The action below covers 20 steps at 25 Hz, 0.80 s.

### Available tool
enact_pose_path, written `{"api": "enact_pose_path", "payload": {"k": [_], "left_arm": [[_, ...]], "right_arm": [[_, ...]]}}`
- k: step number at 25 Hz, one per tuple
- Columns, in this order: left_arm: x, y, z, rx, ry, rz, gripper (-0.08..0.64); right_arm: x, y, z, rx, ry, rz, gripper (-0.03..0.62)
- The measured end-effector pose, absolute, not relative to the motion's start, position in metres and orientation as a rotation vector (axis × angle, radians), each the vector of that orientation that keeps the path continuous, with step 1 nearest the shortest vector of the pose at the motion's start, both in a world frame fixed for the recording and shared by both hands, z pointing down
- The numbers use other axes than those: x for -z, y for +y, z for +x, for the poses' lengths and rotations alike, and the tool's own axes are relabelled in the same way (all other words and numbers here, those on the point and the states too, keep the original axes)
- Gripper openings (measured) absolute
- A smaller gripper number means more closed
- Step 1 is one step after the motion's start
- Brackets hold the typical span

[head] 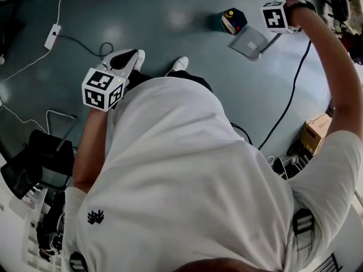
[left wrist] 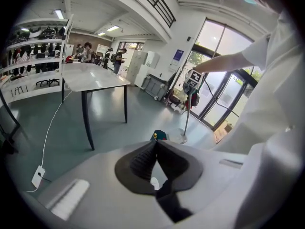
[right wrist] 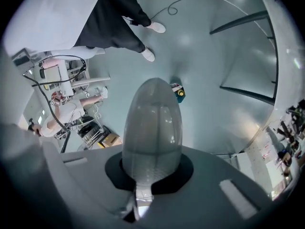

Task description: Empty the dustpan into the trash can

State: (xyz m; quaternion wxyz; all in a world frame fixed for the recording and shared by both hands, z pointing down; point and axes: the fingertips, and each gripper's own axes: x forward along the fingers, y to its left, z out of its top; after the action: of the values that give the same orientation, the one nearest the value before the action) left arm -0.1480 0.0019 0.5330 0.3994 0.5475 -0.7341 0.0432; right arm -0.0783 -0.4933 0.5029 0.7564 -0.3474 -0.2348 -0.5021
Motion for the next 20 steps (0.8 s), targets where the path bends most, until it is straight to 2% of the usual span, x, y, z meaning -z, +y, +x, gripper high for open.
{"api": "enact_pose_path", "payload": {"k": [15, 20], "left_arm": [[-0.511, -0.033, -0.154, -0.273, -1.641, 1.772, 0.057], [-0.508, -0.024, -0.16, -0.344, -1.532, 1.892, 0.057]], "right_arm": [[-0.442, -0.469, 0.07, 0.779, -0.852, -0.455, 0.0], [-0.439, -0.428, 0.133, 0.554, -0.99, -0.332, 0.0]]}}
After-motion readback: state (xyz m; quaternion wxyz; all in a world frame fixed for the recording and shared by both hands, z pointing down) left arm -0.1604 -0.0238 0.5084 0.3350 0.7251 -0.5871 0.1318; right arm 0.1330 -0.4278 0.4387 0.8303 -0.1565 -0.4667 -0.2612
